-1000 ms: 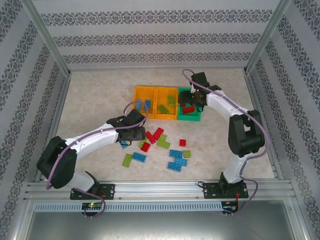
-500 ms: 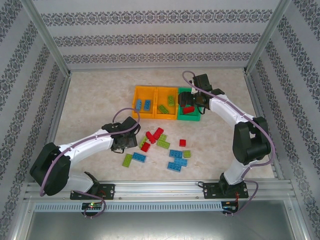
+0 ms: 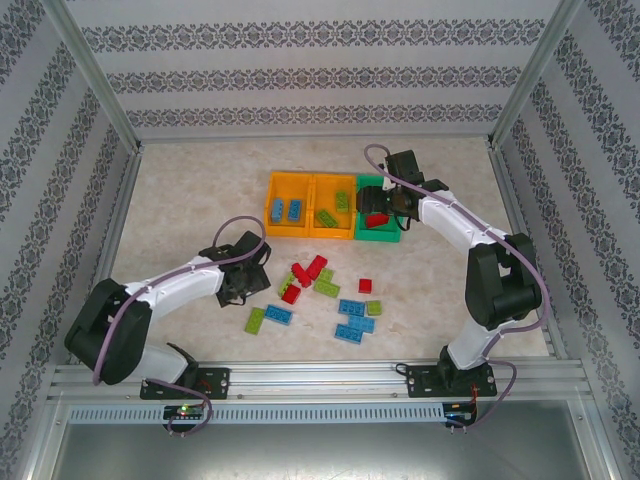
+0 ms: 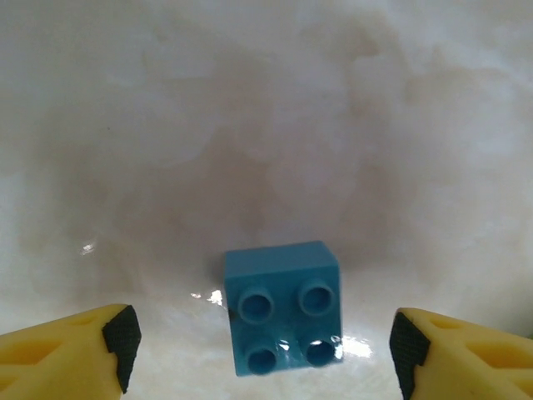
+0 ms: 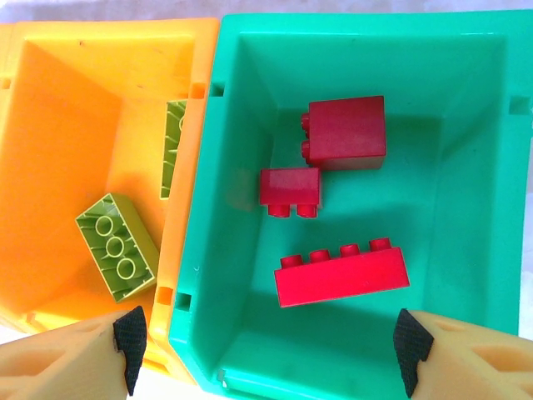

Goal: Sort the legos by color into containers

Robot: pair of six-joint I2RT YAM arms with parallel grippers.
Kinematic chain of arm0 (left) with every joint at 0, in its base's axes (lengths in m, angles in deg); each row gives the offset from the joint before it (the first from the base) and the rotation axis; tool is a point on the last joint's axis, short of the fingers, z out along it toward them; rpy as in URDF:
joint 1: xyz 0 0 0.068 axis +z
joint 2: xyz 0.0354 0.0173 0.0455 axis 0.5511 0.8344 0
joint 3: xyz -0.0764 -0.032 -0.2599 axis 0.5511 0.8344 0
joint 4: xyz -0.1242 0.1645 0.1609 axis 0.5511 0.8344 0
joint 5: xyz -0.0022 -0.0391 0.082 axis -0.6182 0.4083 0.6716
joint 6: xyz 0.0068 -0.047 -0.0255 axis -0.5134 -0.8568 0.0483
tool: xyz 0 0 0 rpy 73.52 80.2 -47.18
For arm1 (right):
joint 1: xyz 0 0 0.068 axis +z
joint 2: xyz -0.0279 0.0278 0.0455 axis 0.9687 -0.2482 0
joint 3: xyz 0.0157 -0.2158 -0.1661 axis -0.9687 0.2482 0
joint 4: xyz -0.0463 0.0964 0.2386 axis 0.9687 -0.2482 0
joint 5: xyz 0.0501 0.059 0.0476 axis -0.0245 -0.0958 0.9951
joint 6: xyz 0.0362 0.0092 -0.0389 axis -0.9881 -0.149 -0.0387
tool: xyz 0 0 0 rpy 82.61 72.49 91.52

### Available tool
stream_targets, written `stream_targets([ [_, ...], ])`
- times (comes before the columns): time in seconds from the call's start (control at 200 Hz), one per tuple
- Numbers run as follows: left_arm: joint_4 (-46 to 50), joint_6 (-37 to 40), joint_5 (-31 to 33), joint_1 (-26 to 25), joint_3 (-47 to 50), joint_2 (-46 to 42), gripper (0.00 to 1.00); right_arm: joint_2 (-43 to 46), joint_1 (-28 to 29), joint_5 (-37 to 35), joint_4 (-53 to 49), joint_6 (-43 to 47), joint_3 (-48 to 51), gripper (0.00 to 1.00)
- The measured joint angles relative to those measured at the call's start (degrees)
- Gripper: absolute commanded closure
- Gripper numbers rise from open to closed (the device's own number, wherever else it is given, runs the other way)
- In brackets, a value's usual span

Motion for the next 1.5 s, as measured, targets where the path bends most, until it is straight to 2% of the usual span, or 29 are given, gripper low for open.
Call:
stream_targets([
  [0.13, -1.7, -0.26, -1.53, 0.28, 0.0, 2.29, 0.31, 0.24, -0.09, 0.02, 0.0, -0.02, 0.0, 0.2],
  [0.39, -1.14, -0.17, -0.76, 0.31, -0.52, 3.56, 0.58, 3.1, -0.11, -0.48, -0.02, 0.26, 1.92, 0.2],
  [0.525, -1.25, 0.33, -0.57, 0.46, -0.59, 3.3, 0.65, 5.81, -0.13, -1.29, -0.04, 1.09, 4.5, 0.19],
  [0.739, -1.01, 3.39, 1.22, 0.63, -3.98, 2.89, 0.67, 10.32, -0.48, -1.46, 0.02, 1.46, 11.17, 0.22],
  [0.974, -0.02, 11.34, 4.81, 0.68, -18.51, 3.98, 0.65, 14.99, 1.99, -1.07, -0.17, -1.03, 19.3, 0.25],
  [1.179, -0.74, 20.26, 5.2, 2.23, -34.71, 13.33, 0.65, 16.9, 7.26, -1.09, -0.61, -8.09, 23.67, 0.27],
  [1.504, -1.31, 26.38, 0.22, 7.45, -44.5, 28.74, 0.65, 15.3, 15.54, -1.95, -2.16, -16.68, 25.92, 0.29],
])
